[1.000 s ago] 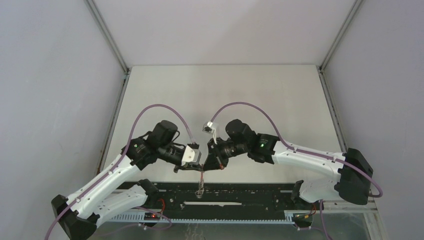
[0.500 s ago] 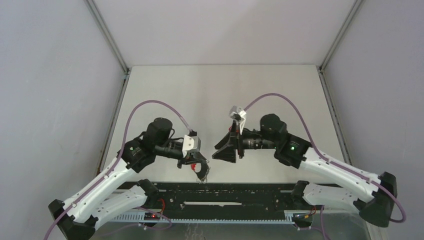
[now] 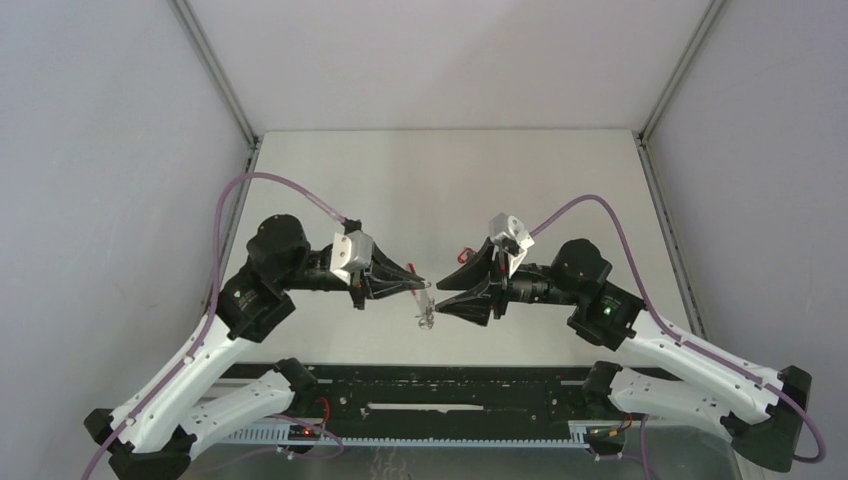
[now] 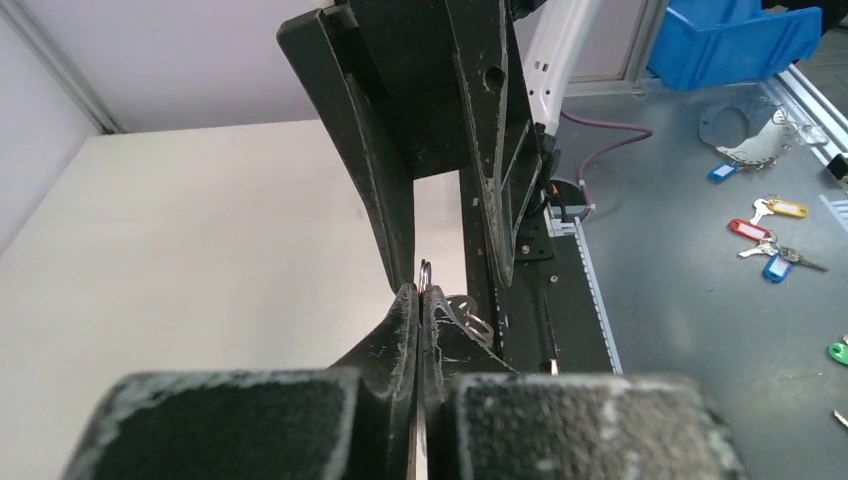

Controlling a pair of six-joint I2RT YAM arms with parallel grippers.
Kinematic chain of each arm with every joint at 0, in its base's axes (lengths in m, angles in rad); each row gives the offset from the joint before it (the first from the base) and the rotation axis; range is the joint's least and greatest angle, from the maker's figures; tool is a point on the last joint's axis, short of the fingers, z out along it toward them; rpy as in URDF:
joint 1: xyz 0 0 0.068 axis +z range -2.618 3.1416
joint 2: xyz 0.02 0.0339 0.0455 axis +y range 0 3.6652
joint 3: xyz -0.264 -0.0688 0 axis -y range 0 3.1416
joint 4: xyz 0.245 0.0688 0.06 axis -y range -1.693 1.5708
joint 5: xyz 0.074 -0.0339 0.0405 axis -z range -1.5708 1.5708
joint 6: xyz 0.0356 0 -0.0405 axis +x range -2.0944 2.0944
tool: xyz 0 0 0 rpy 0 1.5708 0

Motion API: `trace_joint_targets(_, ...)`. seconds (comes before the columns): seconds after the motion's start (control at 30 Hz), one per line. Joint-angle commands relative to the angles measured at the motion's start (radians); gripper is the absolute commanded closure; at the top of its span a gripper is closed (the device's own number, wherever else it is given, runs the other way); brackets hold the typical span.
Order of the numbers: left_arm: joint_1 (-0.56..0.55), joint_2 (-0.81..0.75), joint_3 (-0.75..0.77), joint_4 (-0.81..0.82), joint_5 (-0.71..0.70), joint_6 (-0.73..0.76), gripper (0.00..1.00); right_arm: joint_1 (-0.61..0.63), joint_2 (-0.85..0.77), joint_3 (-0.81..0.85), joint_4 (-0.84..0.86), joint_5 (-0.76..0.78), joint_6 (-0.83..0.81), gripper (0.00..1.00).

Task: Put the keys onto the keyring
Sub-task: Adjust the keyring.

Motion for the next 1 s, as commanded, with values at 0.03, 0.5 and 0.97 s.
trace_joint_targets(0.03,-0.004,0.007,0.050,0.066,0.057,-0.042,1.00,0.000,-0.027,0.002,0.140,-0.029,-0.002,0.47)
trace_joint_targets(0.5,-0.006,0.021,0.069,0.136,0.083,-0.129,1.00,0.035,0.003,0.009,0.238,-0.005,-0.031,0.56)
trace_joint_targets(0.97,-0.005,0.020,0.057,0.134,0.092,-0.157,1.00,0.058,0.025,0.034,0.209,0.080,-0.024,1.00)
